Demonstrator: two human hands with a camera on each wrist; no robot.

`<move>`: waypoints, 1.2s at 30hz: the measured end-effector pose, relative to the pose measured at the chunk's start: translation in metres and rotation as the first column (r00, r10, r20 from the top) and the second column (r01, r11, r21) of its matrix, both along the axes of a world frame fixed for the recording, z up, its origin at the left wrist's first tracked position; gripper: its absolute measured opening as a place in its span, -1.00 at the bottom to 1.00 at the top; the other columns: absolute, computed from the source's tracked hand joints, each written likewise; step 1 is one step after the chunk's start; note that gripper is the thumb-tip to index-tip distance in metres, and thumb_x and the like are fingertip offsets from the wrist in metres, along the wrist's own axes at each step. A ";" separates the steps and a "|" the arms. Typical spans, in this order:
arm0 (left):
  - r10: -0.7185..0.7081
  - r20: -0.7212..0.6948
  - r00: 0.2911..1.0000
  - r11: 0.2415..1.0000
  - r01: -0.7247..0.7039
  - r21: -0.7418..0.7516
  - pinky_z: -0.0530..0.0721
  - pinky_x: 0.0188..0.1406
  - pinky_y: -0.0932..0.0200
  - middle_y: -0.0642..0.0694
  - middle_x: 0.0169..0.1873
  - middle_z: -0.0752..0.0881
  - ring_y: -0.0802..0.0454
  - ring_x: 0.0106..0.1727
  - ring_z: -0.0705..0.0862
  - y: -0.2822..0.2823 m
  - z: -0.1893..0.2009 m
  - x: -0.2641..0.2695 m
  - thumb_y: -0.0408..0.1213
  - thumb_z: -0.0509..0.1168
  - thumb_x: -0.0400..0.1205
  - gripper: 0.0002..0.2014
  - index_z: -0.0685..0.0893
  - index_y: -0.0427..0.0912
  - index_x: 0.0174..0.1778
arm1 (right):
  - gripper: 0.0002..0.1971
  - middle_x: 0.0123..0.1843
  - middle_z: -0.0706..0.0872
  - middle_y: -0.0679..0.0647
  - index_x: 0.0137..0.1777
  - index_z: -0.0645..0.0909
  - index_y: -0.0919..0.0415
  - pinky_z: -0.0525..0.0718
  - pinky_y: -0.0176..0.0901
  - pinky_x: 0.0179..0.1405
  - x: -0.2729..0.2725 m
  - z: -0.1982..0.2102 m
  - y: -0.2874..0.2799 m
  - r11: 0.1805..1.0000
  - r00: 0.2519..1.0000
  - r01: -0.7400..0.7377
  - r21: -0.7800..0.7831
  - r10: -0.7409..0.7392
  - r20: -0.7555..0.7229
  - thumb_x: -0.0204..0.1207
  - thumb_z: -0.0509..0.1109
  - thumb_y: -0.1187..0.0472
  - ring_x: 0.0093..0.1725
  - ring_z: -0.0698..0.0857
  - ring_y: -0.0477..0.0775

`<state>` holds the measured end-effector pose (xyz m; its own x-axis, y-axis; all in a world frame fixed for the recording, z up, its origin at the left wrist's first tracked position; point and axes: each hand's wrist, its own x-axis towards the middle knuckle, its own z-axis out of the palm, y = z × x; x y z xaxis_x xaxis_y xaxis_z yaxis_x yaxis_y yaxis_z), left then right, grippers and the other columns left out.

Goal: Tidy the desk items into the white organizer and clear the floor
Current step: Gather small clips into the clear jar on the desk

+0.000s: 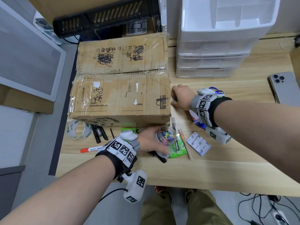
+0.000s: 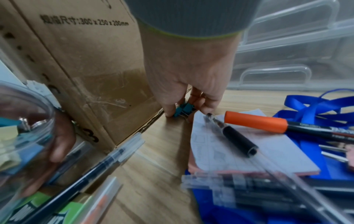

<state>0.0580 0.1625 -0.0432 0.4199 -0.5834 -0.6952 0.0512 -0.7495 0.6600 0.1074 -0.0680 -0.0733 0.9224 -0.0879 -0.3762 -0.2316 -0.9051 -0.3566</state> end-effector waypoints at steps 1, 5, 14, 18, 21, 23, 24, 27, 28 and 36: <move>-0.002 0.005 1.000 1.000 0.002 0.005 0.69 0.35 0.07 0.11 0.19 0.78 0.16 0.20 0.75 0.000 0.000 0.000 -0.24 0.75 0.22 -0.18 0.60 -0.04 0.42 | -0.61 0.18 0.61 0.26 0.19 0.50 0.26 0.60 0.09 0.16 0.000 0.000 0.001 1.000 1.000 0.022 0.003 -0.022 0.001 0.50 0.50 0.08 0.17 0.59 0.35; -0.002 0.015 1.000 1.000 0.002 0.012 0.70 0.32 0.13 0.13 0.17 0.78 0.19 0.17 0.76 -0.001 0.002 -0.001 -0.26 0.74 0.23 -0.20 0.60 -0.03 0.40 | -0.45 0.22 0.62 0.30 0.32 0.38 0.30 0.59 0.13 0.15 -0.001 0.002 0.002 0.998 0.998 0.067 0.002 -0.067 0.002 0.49 0.53 0.06 0.18 0.60 0.36; -0.011 0.025 1.000 0.999 0.010 0.036 0.64 0.40 0.10 0.12 0.26 0.73 0.15 0.26 0.71 0.000 0.001 -0.001 -0.16 0.75 0.21 -0.09 0.53 -0.01 0.50 | -0.70 0.16 0.57 0.26 0.18 0.56 0.24 0.64 0.09 0.17 -0.002 0.008 0.005 0.999 0.998 0.048 0.000 -0.048 -0.028 0.55 0.45 0.11 0.13 0.62 0.33; -0.015 0.028 1.000 0.999 0.014 0.045 0.63 0.42 0.10 0.12 0.29 0.71 0.14 0.27 0.70 -0.001 0.002 -0.001 -0.15 0.75 0.21 -0.06 0.50 -0.01 0.53 | -0.78 0.11 0.57 0.24 0.08 0.60 0.25 0.64 0.04 0.11 -0.001 0.009 0.008 0.999 0.998 0.050 -0.003 -0.050 -0.031 0.48 0.46 0.23 0.09 0.61 0.30; -0.015 0.025 1.000 0.999 0.014 0.043 0.63 0.41 0.10 0.11 0.27 0.72 0.14 0.26 0.71 -0.001 0.003 -0.001 -0.12 0.75 0.19 -0.05 0.51 -0.02 0.52 | -0.81 0.02 0.56 0.16 -0.01 0.65 0.22 0.55 -0.10 -0.08 0.001 0.011 0.010 0.999 0.998 0.049 -0.006 -0.049 -0.032 0.38 0.50 0.30 0.03 0.62 0.24; -0.008 0.022 1.000 0.999 0.007 0.042 0.65 0.39 0.09 0.10 0.25 0.74 0.13 0.24 0.72 -0.001 0.003 -0.001 -0.14 0.75 0.20 -0.08 0.53 -0.03 0.50 | -0.81 0.00 0.57 0.15 -0.02 0.64 0.22 0.47 -0.13 -0.13 0.001 0.011 0.010 0.999 0.998 0.052 -0.012 -0.053 -0.036 0.38 0.50 0.33 0.02 0.62 0.21; -0.002 0.020 1.000 0.999 0.001 0.042 0.65 0.39 0.10 0.10 0.24 0.74 0.13 0.23 0.73 -0.001 0.004 -0.002 -0.18 0.75 0.22 -0.11 0.54 -0.04 0.48 | -0.81 0.00 0.59 0.15 -0.03 0.62 0.22 0.45 -0.13 -0.14 0.001 0.011 0.010 0.998 0.998 0.056 -0.014 -0.056 -0.036 0.38 0.50 0.34 0.01 0.62 0.21; 0.009 0.008 1.000 0.999 -0.009 0.034 0.67 0.36 0.12 0.09 0.22 0.76 0.14 0.21 0.74 0.000 0.003 -0.002 -0.22 0.75 0.24 -0.15 0.56 -0.05 0.47 | -0.70 0.03 0.61 0.17 0.10 0.56 0.24 0.48 -0.10 -0.13 -0.001 0.010 0.011 0.998 0.997 0.069 0.001 -0.069 -0.022 0.40 0.52 0.33 0.05 0.62 0.23; 0.011 0.002 1.000 0.999 -0.011 0.033 0.67 0.35 0.13 0.09 0.21 0.76 0.14 0.20 0.75 0.000 0.003 -0.002 -0.23 0.75 0.24 -0.15 0.56 -0.06 0.46 | -0.66 0.05 0.61 0.18 0.15 0.55 0.26 0.50 -0.10 -0.12 -0.001 0.010 0.011 0.998 0.997 0.070 0.003 -0.070 -0.023 0.41 0.53 0.32 0.06 0.62 0.23; 0.022 0.015 1.000 0.999 -0.023 0.023 0.64 0.36 0.17 0.06 0.23 0.75 0.12 0.23 0.73 0.000 0.004 -0.003 -0.25 0.74 0.28 -0.17 0.56 -0.08 0.47 | -0.84 -0.04 0.69 0.16 -0.08 0.71 0.28 0.66 -0.09 -0.14 -0.004 0.016 0.010 0.997 0.998 0.071 0.036 -0.071 -0.003 0.35 0.53 0.30 -0.07 0.67 0.18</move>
